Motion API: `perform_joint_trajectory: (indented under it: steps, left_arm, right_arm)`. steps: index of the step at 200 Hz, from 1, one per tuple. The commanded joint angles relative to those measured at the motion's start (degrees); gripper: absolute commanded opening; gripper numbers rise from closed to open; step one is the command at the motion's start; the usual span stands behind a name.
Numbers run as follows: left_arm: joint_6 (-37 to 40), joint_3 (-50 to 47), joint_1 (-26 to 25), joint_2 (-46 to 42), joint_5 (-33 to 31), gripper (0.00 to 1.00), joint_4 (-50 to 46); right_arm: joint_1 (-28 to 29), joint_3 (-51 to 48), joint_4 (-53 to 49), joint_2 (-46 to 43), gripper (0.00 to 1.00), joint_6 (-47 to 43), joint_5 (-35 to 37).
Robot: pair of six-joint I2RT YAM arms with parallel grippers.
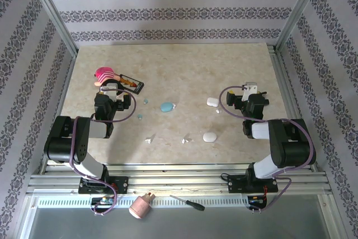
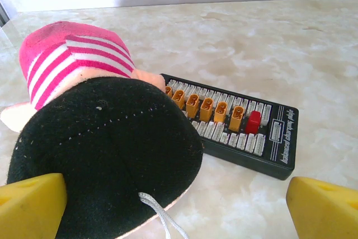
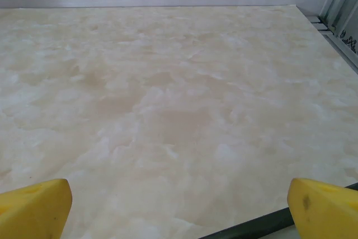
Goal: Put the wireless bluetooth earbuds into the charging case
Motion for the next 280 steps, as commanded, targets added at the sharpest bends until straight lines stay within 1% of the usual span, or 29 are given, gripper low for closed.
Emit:
perform_joint_trajectory:
  steps: [1, 14, 24, 139, 154, 179, 193, 216, 236, 247, 255, 272, 280]
  left_arm:
    - [-0.5, -0.5, 0.2, 0.5, 0.7, 0.99, -0.2]
    - [-0.5, -0.5, 0.3, 0.5, 0.6, 0.99, -0.2]
    - [-0.5, -0.5, 0.2, 0.5, 0.7, 0.99, -0.2]
    - [-0.5, -0.5, 0.2, 0.5, 0.8, 0.99, -0.2]
    - [-0.4, -0.8, 0.3, 0.2, 1.1, 0.99, 0.3]
    - [-0.3, -3.3, 0.1, -4.7, 0.9, 0.99, 1.1]
    - [0.2, -4.1, -0.5, -9.4, 0.3, 0.99, -1.4]
    - [0.2, -2.2, -2.9, -17.8, -2.7, 0.99, -12.4]
    - [-1.8, -0.4, -4.3, -23.4, -1.6, 0.99, -18.5]
    - [-3.4, 1.3, -4.9, -25.9, -0.2, 0.99, -22.5]
    - [-6.1, 2.9, -4.9, -27.5, 0.7, 0.99, -26.2]
    - [-11.0, 7.4, -4.9, -31.1, 3.6, 0.99, -36.8]
    - [-12.6, 9.0, -4.9, -32.4, 5.6, 0.99, -40.8]
  right_arm:
    - [0.1, 0.1, 2.3, 0.1, 0.98, 0.4, -0.8]
    - [0.1, 0.2, 2.3, 0.1, 0.98, 0.3, -0.9]
    - [0.0, 0.2, 2.3, 0.1, 0.98, -0.1, -2.5]
    - [-0.4, 0.1, 2.7, 0.1, 0.98, 0.2, -3.3]
    - [-0.3, 0.4, 1.9, -0.3, 0.98, -0.8, -6.6]
    - [-0.1, 0.6, -0.5, -2.8, 0.98, -2.3, -9.6]
    - [0.0, 0.5, -1.8, -4.8, 0.98, -2.6, -10.2]
    - [1.8, 1.9, -8.2, -9.7, 0.98, -4.9, -10.7]
    - [5.6, 5.2, -18.2, -14.5, 0.98, -10.4, -11.7]
    - [8.3, 8.8, -26.5, -16.2, 0.98, -14.8, -13.0]
    - [9.8, 12.2, -32.7, -16.9, 0.98, -17.5, -14.6]
    - [12.9, 19.3, -46.1, -16.3, 0.98, -21.2, -23.3]
    - [14.5, 22.1, -50.1, -15.3, 0.98, -22.4, -24.8]
